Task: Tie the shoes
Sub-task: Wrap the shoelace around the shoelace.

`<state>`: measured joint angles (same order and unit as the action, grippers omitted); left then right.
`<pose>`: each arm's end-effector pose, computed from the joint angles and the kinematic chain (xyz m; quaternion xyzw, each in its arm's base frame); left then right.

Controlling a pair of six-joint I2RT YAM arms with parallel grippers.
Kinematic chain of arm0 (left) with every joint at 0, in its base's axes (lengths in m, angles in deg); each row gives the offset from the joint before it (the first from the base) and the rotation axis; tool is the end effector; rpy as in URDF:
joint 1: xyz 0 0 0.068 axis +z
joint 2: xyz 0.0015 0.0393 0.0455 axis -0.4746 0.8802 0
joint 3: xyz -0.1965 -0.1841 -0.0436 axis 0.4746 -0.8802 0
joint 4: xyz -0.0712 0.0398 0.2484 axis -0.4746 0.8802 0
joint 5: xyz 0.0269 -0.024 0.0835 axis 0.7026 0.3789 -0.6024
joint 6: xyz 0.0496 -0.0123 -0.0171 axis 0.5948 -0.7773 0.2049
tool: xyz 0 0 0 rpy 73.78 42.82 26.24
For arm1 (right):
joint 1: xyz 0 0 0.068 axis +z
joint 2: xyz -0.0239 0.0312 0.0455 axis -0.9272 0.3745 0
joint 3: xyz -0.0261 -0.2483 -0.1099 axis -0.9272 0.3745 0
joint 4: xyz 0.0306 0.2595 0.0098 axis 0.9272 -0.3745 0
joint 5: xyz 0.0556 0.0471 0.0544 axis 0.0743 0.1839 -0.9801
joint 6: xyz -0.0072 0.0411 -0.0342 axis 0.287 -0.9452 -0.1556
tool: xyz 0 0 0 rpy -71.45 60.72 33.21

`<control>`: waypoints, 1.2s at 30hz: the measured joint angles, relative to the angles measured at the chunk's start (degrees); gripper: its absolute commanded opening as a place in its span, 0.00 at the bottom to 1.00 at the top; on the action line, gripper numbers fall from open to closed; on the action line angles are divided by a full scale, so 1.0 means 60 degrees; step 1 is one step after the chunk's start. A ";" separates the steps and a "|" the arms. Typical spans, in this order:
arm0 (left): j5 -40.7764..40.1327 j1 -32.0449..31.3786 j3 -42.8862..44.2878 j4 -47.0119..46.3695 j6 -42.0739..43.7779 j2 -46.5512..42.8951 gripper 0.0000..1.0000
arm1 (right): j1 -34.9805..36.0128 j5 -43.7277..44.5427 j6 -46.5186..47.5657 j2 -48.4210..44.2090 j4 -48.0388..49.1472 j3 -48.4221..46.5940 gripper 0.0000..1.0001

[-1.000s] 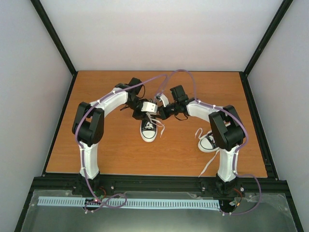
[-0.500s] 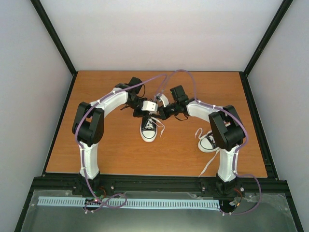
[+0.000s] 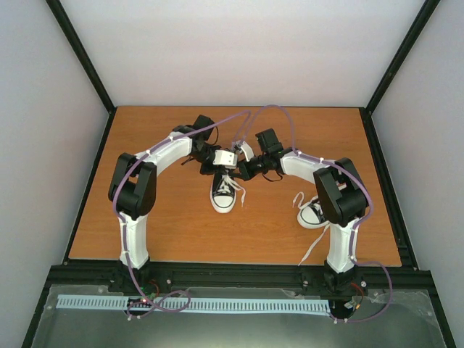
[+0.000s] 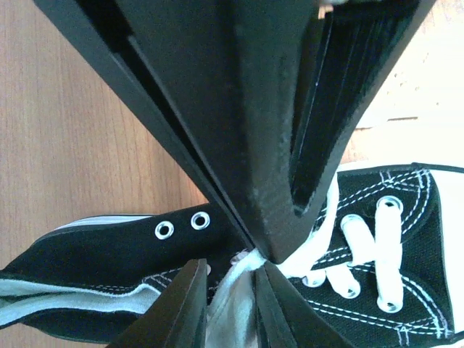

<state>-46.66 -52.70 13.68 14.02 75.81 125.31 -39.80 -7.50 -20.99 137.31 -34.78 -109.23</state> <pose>0.3695 -0.1859 0.1997 0.7270 0.6253 -0.1678 0.2284 0.3497 0.2165 0.1698 -0.3355 0.8123 0.4308 0.2050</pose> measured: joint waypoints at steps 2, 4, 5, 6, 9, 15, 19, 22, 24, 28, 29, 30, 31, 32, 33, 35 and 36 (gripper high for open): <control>-0.0080 0.0000 -0.0015 -0.0029 -0.0007 0.0000 0.37 | 0.0000 0.0000 0.0011 -0.0011 0.0000 0.0000 0.03; -0.0164 0.0000 -0.0033 -0.0040 -0.0055 0.0000 0.38 | 0.0000 0.0000 0.0025 -0.0011 0.0000 0.0000 0.03; -0.0186 0.0000 -0.0044 -0.0044 -0.0036 0.0000 0.38 | 0.0000 0.0000 0.0029 -0.0011 -0.0004 0.0000 0.03; -0.0208 0.0000 -0.0051 -0.0044 -0.0025 0.0000 0.38 | 0.0000 0.0000 0.0033 -0.0011 -0.0007 0.0000 0.03; -0.0259 0.0000 -0.0076 -0.0055 -0.0025 0.0000 0.38 | 0.0000 0.0000 0.0051 -0.0011 -0.0007 0.0000 0.03; -0.0426 -0.0004 -0.0178 -0.0197 -0.0040 0.0000 0.28 | 0.0000 0.0004 0.0058 -0.0011 -0.0007 0.0000 0.03; -0.0463 0.0000 -0.0186 -0.0277 -0.0091 0.0000 0.19 | 0.0000 0.0007 0.0062 -0.0011 -0.0007 0.0000 0.03; -0.0466 0.0000 -0.0189 -0.0299 -0.0109 0.0000 0.12 | 0.0000 0.0004 0.0076 -0.0011 -0.0036 0.0000 0.03; -0.0466 0.0000 -0.0189 -0.0299 -0.0135 0.0000 0.09 | 0.0000 0.0004 0.0131 -0.0011 -0.0076 0.0000 0.03; -0.0433 0.0000 -0.0186 -0.0291 -0.0175 0.0000 0.11 | 0.0000 -0.0015 0.0237 -0.0026 -0.0160 0.0000 0.03; -0.0412 0.0000 -0.0186 -0.0288 -0.0178 0.0000 0.16 | 0.0000 -0.0022 0.0244 -0.0036 -0.0171 0.0000 0.03; -0.0375 0.0000 -0.0186 -0.0273 -0.0182 -0.0004 0.20 | 0.0000 -0.0040 0.0244 -0.0047 -0.0175 0.0000 0.03; -0.0328 0.0000 -0.0186 -0.0233 -0.0215 0.0000 0.24 | 0.0000 -0.0051 0.0240 -0.0062 -0.0175 0.0000 0.03; -0.0277 0.0000 -0.0186 -0.0189 -0.0211 0.0000 0.26 | 0.0000 -0.0051 0.0237 -0.0073 -0.0175 0.0000 0.03; -0.0233 0.0000 -0.0189 -0.0160 -0.0182 0.0000 0.26 | 0.0000 -0.0047 0.0237 -0.0080 -0.0171 0.0000 0.03; -0.0153 0.0000 -0.0186 -0.0098 -0.0200 0.0000 0.27 | 0.0000 -0.0047 0.0233 -0.0080 -0.0171 -0.0004 0.03; -0.0135 0.0000 -0.0186 -0.0084 -0.0208 0.0000 0.27 | 0.0000 -0.0058 0.0233 -0.0080 -0.0175 -0.0004 0.03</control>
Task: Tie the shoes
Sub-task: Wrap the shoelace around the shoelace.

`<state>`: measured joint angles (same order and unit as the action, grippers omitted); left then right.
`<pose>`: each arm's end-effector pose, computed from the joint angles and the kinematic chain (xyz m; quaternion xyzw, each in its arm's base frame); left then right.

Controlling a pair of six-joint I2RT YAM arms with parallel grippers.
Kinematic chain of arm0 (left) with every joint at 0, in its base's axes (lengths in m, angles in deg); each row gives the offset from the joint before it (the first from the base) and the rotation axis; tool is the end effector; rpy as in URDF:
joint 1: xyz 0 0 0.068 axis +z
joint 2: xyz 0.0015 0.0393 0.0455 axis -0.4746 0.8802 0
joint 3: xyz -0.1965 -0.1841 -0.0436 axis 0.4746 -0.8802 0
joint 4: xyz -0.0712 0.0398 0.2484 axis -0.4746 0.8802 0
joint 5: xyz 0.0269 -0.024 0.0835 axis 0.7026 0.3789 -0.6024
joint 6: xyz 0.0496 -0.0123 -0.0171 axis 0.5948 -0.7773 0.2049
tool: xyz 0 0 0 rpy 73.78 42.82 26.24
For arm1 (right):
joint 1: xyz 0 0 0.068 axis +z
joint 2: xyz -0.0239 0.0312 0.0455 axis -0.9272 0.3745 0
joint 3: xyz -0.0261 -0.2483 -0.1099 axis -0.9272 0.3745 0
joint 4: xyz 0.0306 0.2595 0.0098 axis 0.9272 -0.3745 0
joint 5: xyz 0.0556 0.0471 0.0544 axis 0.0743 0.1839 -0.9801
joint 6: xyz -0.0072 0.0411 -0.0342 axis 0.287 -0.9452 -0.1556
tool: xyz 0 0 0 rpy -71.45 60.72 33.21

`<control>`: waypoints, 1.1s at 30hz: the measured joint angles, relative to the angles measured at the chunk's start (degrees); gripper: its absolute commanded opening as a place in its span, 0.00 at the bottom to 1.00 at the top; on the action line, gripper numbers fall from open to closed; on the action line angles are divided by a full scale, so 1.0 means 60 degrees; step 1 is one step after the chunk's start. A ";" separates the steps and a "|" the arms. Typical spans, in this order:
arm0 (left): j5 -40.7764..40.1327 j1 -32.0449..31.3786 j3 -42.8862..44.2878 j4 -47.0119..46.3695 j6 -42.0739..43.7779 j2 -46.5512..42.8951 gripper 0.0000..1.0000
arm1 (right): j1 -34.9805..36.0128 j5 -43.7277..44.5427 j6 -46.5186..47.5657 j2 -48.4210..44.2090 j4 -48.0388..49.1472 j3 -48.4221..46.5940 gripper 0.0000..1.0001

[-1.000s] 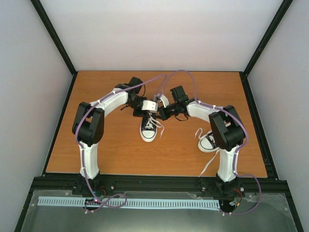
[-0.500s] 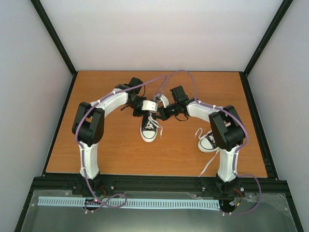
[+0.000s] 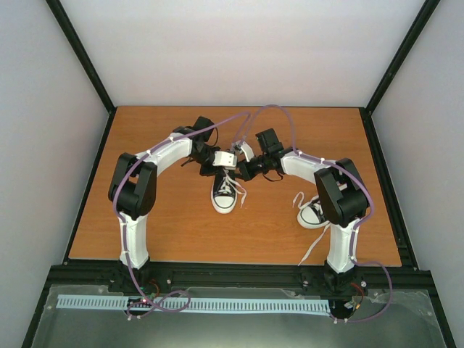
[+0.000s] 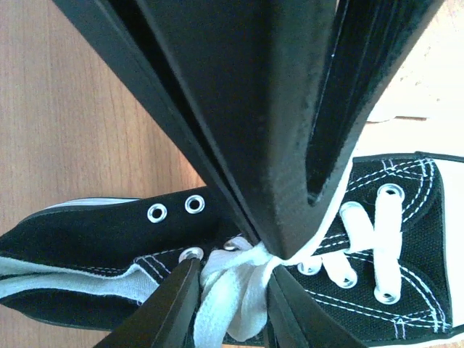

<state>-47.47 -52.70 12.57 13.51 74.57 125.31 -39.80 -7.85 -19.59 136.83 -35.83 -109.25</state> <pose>0.3678 -0.1847 0.1944 0.7205 0.6365 -0.1660 0.2197 0.3479 0.2157 0.1721 -0.3447 0.8086 0.4304 0.2051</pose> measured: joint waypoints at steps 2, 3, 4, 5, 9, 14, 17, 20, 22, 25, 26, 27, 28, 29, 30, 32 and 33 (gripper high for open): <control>0.0026 0.0000 0.0000 0.0004 -0.0040 0.0000 0.31 | 0.0000 -0.0084 0.0007 0.0000 0.0004 -0.0004 0.03; 0.0066 0.0000 0.0000 0.0007 -0.0106 0.0000 0.33 | 0.0000 -0.0171 0.0040 0.0000 -0.0007 -0.0011 0.03; 0.0087 0.0000 0.0004 0.0007 -0.0127 0.0000 0.35 | 0.0000 -0.0251 0.0080 0.0000 -0.0040 -0.0033 0.03; 0.0138 0.0000 0.0011 0.0036 -0.0211 0.0000 0.35 | 0.0000 -0.0339 0.0127 0.0000 -0.0080 -0.0058 0.03; 0.0248 -0.0004 0.0036 0.0124 -0.0233 0.0000 0.30 | -0.0011 -0.0586 0.0226 0.0000 -0.0109 -0.0091 0.03; 0.0317 0.0000 0.0051 0.0189 -0.0291 0.0004 0.05 | -0.0051 -0.0805 0.0321 0.0000 -0.0120 -0.0109 0.06; 0.0415 -0.0004 0.0055 0.0229 -0.0299 0.0004 0.01 | -0.0055 -0.0911 0.0423 0.0000 -0.0178 -0.0109 0.15; 0.0452 0.0000 0.0055 0.0288 -0.0342 0.0004 0.01 | -0.0062 -0.0965 0.0525 0.0000 -0.0273 -0.0109 0.23; 0.0506 0.0015 0.0055 0.0310 -0.0353 0.0004 0.01 | -0.0124 -0.1013 0.0601 -0.0004 -0.0306 -0.0109 0.31; 0.0561 0.0018 0.0055 0.0313 -0.0357 0.0004 0.01 | -0.0324 -0.1235 0.0576 -0.0098 -0.0273 -0.0047 0.41; 0.0568 0.0018 0.0055 0.0313 -0.0357 0.0004 0.01 | -0.0433 -0.1282 0.0568 -0.0182 -0.0251 -0.0007 0.42; 0.0568 0.0018 0.0055 0.0313 -0.0357 0.0004 0.01 | -0.0543 -0.1311 0.0557 -0.0270 -0.0255 0.0018 0.42; 0.0572 0.0015 0.0055 0.0313 -0.0357 0.0004 0.01 | -0.0678 -0.1344 0.0583 -0.0386 -0.0248 0.0036 0.42; 0.0576 0.0018 0.0055 0.0313 -0.0357 0.0004 0.01 | -0.0798 -0.1381 0.0579 -0.0474 -0.0244 0.0040 0.40; 0.0576 0.0015 0.0055 0.0313 -0.0357 0.0004 0.01 | -0.0896 -0.1410 0.0579 -0.0546 -0.0226 0.0040 0.35; 0.0576 0.0015 0.0055 0.0313 -0.0357 0.0004 0.01 | -0.1049 -0.1428 0.0572 -0.0601 -0.0142 0.0036 0.24; 0.0576 0.0015 0.0055 0.0313 -0.0357 0.0004 0.01 | -0.1082 -0.1413 0.0539 -0.0594 -0.0124 0.0036 0.20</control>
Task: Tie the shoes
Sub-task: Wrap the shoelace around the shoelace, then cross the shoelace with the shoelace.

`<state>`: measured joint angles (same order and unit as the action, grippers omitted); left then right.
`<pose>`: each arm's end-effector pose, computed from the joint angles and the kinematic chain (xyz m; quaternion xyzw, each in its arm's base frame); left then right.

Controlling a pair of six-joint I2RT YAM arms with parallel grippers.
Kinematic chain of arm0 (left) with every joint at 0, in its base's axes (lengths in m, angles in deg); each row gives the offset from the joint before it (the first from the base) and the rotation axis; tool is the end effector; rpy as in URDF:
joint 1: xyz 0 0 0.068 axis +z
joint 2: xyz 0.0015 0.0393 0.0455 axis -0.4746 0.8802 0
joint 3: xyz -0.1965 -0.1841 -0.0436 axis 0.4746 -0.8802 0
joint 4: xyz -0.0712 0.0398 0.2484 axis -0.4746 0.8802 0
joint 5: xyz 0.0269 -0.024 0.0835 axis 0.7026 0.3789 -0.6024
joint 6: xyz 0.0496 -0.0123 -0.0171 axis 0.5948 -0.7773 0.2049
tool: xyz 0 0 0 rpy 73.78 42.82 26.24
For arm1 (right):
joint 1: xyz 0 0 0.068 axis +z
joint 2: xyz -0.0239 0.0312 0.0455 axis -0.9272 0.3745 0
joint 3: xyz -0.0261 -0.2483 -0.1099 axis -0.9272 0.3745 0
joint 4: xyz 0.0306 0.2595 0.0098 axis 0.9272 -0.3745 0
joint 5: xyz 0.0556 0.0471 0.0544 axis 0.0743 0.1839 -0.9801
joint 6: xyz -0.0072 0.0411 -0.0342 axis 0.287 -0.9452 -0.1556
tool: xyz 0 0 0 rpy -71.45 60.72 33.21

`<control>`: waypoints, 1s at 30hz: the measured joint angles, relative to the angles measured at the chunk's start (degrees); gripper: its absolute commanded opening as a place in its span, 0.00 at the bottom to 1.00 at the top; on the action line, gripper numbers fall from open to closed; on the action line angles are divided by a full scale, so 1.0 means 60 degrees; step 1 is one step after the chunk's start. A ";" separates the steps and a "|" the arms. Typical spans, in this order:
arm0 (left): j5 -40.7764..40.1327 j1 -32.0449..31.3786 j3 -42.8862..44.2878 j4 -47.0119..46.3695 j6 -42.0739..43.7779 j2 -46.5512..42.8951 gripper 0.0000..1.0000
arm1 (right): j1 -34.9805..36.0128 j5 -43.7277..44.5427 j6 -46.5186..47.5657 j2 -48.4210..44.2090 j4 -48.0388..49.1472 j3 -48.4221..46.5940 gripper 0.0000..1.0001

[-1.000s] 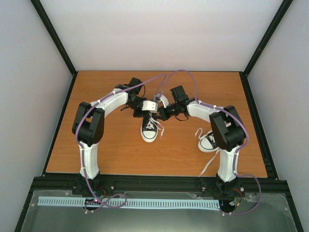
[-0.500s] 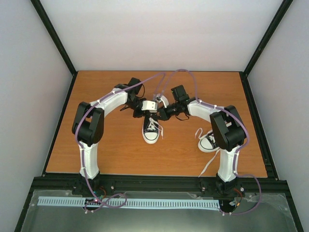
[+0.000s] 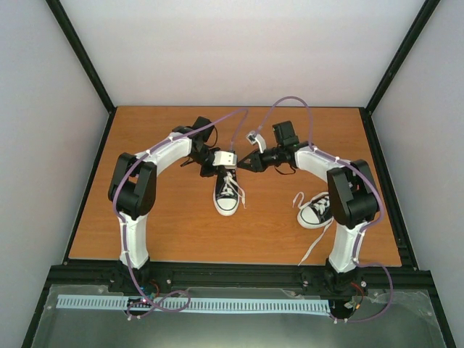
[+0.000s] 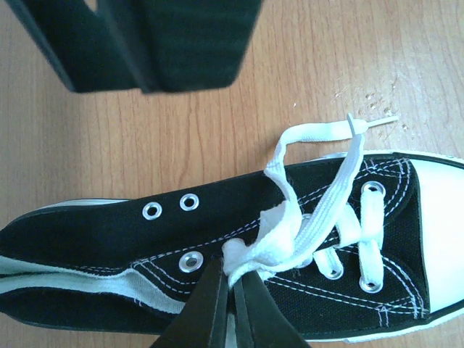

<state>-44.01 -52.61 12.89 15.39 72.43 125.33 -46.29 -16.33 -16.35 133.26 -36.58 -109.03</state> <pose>0.3649 -0.1847 0.1959 0.7043 0.6460 -0.2025 0.2140 0.3608 0.1749 0.1973 -0.3441 0.7753 0.4719 0.2405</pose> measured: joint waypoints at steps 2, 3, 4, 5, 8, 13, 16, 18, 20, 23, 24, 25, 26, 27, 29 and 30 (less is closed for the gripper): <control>0.0000 0.0004 0.0000 -0.0004 0.0000 0.0000 0.01 | -0.0004 0.0131 -0.0131 0.0106 -0.0029 -0.0022 0.16; 0.0000 0.0004 0.0000 0.0000 0.0000 0.0000 0.01 | 0.0000 0.0142 -0.0120 0.0189 -0.0040 -0.0051 0.15; 0.0000 0.0000 0.0000 0.0000 0.0000 0.0000 0.01 | 0.0022 0.0157 -0.0138 0.0328 -0.0062 -0.0124 0.14; -0.0004 0.0004 0.0000 -0.0004 0.0000 0.0000 0.01 | 0.0036 0.0157 -0.0142 0.0495 -0.0062 -0.0208 0.14; -0.0004 0.0004 0.0000 0.0000 0.0000 0.0000 0.01 | 0.0120 0.0091 -0.0069 0.0918 -0.0113 -0.0321 0.14; -0.0004 0.0000 0.0000 -0.0004 0.0000 0.0000 0.01 | 0.0488 -0.0168 0.0262 0.1249 -0.0342 -0.0466 0.15; -0.0004 0.0004 0.0000 -0.0004 -0.0004 0.0007 0.01 | 0.0674 -0.0313 0.0361 0.1337 -0.0350 -0.0605 0.14; -0.0004 0.0004 0.0000 0.0000 -0.0004 0.0007 0.01 | 0.0736 -0.0353 0.0379 0.1348 -0.0353 -0.0641 0.14; -0.0007 0.0004 0.0000 0.0000 -0.0004 0.0007 0.01 | 0.0772 -0.0386 0.0433 0.1381 -0.0379 -0.0688 0.15; -0.0007 0.0000 0.0000 0.0000 -0.0004 0.0007 0.01 | 0.0772 -0.0412 0.0528 0.1435 -0.0430 -0.0725 0.16; -0.0007 0.0004 0.0000 0.0000 -0.0004 0.0007 0.01 | 0.0776 -0.0408 0.0543 0.1439 -0.0448 -0.0725 0.17; -0.0007 0.0000 0.0000 0.0000 -0.0004 0.0007 0.01 | 0.0780 -0.0397 0.0546 0.1439 -0.0474 -0.0725 0.19; -0.0007 0.0004 0.0000 0.0000 -0.0004 0.0007 0.01 | 0.0783 -0.0386 0.0546 0.1439 -0.0484 -0.0725 0.20; -0.0007 0.0004 0.0000 0.0000 -0.0004 0.0007 0.01 | 0.0790 -0.0353 0.0546 0.1439 -0.0488 -0.0729 0.20; -0.0015 0.0000 0.0000 0.0000 -0.0004 0.0007 0.01 | 0.0820 -0.0270 0.0539 0.1443 -0.0488 -0.0736 0.22; -0.0018 0.0004 0.0000 0.0004 -0.0007 0.0007 0.01 | 0.0838 -0.0237 0.0539 0.1443 -0.0484 -0.0739 0.22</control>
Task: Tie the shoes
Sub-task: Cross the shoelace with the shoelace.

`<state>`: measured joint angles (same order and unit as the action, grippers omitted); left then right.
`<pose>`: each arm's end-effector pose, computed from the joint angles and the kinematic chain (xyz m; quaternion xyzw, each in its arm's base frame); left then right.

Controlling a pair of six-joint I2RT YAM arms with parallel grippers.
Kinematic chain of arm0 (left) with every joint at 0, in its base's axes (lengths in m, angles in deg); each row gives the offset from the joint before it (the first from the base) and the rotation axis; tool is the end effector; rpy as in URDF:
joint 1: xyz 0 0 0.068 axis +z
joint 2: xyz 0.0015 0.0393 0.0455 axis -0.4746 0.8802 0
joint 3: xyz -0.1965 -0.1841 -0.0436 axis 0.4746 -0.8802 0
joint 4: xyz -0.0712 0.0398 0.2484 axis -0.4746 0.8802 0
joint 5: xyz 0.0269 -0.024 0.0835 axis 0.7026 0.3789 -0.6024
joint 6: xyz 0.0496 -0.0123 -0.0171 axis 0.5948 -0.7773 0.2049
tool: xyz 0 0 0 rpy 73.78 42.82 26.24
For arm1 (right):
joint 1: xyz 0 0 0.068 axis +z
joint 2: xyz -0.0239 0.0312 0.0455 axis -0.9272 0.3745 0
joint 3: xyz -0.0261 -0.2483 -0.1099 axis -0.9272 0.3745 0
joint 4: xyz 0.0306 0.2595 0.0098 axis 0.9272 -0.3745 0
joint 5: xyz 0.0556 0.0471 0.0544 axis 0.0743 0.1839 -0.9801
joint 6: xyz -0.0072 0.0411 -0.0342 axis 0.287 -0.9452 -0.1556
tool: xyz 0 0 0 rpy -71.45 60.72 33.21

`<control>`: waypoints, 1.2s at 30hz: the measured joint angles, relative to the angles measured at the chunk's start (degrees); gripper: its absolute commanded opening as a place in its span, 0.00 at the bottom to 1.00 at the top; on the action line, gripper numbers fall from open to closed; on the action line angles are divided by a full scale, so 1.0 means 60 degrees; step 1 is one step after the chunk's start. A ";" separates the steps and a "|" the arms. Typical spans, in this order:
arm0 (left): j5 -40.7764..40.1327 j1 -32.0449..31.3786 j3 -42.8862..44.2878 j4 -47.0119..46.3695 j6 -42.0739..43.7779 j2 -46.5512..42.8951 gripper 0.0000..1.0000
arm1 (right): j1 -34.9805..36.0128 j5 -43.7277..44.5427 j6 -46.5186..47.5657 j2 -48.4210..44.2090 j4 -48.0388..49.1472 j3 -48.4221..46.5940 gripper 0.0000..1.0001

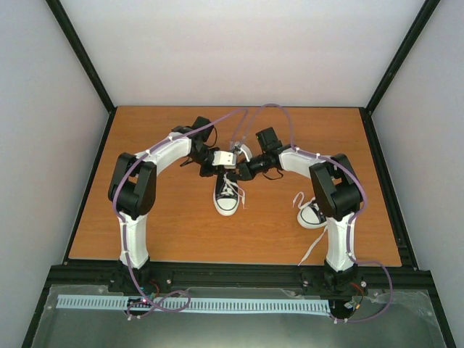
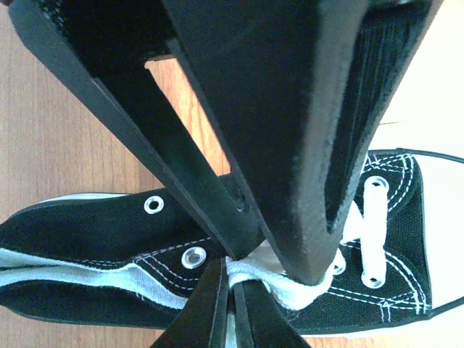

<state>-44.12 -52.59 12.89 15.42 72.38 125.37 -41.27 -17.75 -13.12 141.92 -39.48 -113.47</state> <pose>0.3650 -0.1845 0.1956 0.7039 0.6468 -0.2019 0.2131 0.3611 0.2149 0.1583 -0.3798 0.7671 0.4860 0.1766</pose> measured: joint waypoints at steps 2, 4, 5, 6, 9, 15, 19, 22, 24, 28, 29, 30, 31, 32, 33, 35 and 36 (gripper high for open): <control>-0.0025 0.0000 0.0000 0.0018 0.0004 0.0004 0.01 | 0.0051 0.0076 -0.0007 0.0000 0.0007 -0.0007 0.22; -0.0047 0.0007 0.0000 0.0040 0.0004 0.0004 0.01 | 0.0091 0.0178 -0.0026 0.0000 0.0015 -0.0015 0.17; -0.0062 0.0007 0.0000 0.0044 0.0004 0.0004 0.01 | 0.0106 0.0226 -0.0040 0.0000 0.0036 -0.0018 0.14; -0.0066 0.0007 0.0000 0.0047 0.0000 0.0004 0.01 | 0.0113 0.0280 -0.0080 0.0000 0.0047 -0.0018 0.10; -0.0069 0.0007 0.0000 0.0055 0.0000 0.0004 0.01 | 0.0113 0.0433 -0.0091 0.0000 0.0087 -0.0018 0.03; -0.0157 0.0011 0.0000 0.0058 0.0015 0.0004 0.27 | 0.0109 0.0831 -0.0113 -0.0044 0.0175 0.0047 0.03; -0.0204 0.0080 0.0000 0.0146 0.0040 0.0000 0.33 | 0.0044 0.0991 -0.0091 -0.0215 0.0146 0.0197 0.03; -0.0211 0.0142 0.0000 0.0208 0.0091 0.0000 0.35 | -0.0015 0.1024 0.0004 -0.0361 0.0069 0.0219 0.04; -0.0237 0.0208 0.0000 0.0262 0.0146 0.0000 0.36 | -0.0025 0.1031 0.0080 -0.0459 -0.0018 0.0219 0.05; -0.0321 0.0284 0.0000 0.0368 0.0222 0.0000 0.37 | -0.0066 0.1031 0.0178 -0.0550 -0.0142 0.0222 0.06; -0.0317 0.0291 0.0000 0.0393 0.0229 -0.0004 0.38 | -0.0069 0.1031 0.0189 -0.0561 -0.0153 0.0222 0.06; -0.0313 0.0291 0.0000 0.0412 0.0237 -0.0018 0.39 | -0.0069 0.1031 0.0197 -0.0561 -0.0168 0.0222 0.06; -0.0306 0.0291 0.0000 0.0419 0.0240 -0.0044 0.39 | -0.0069 0.1031 0.0208 -0.0561 -0.0182 0.0222 0.06; -0.0302 0.0291 0.0000 0.0423 0.0251 -0.0073 0.39 | -0.0069 0.1031 0.0219 -0.0561 -0.0208 0.0222 0.06; -0.0299 0.0291 0.0000 0.0426 0.0259 -0.0117 0.39 | -0.0069 0.1031 0.0222 -0.0561 -0.0226 0.0222 0.05; -0.0266 0.0291 0.0000 0.0433 0.0259 -0.0197 0.39 | -0.0069 0.1035 0.0248 -0.0565 -0.0270 0.0222 0.03; -0.0244 0.0291 0.0000 0.0441 0.0259 -0.0222 0.38 | -0.0073 0.1035 0.0251 -0.0565 -0.0288 0.0222 0.03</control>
<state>-45.59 -50.84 12.89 18.06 73.93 124.04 -41.70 -11.54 -11.61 138.53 -41.21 -112.14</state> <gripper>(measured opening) 0.393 0.045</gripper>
